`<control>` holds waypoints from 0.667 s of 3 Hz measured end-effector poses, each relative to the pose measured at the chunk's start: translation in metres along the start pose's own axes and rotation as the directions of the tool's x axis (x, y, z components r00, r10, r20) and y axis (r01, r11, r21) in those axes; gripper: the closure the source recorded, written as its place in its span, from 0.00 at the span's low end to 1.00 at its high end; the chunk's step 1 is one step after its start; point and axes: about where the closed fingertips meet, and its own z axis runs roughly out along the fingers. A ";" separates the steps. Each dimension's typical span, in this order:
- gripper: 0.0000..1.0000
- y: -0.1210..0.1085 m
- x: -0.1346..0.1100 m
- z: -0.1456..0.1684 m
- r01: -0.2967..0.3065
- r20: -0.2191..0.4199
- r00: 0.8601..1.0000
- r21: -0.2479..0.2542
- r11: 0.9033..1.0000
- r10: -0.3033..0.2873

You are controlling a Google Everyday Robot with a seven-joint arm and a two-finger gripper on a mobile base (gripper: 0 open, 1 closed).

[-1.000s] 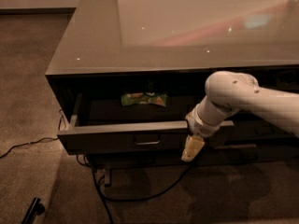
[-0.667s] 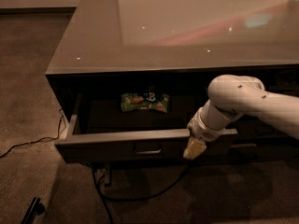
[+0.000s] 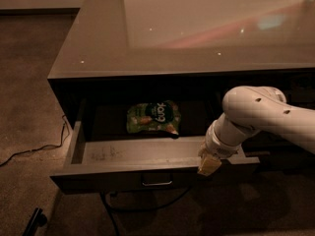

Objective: Open top drawer

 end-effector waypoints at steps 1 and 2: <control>0.80 0.000 0.000 0.000 0.000 0.000 1.000 0.000 1.000 0.000; 0.56 0.002 0.001 0.004 0.010 0.010 1.000 -0.018 1.000 -0.009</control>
Offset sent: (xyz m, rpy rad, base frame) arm -0.0106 0.0063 -0.0238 0.0624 0.0572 0.0678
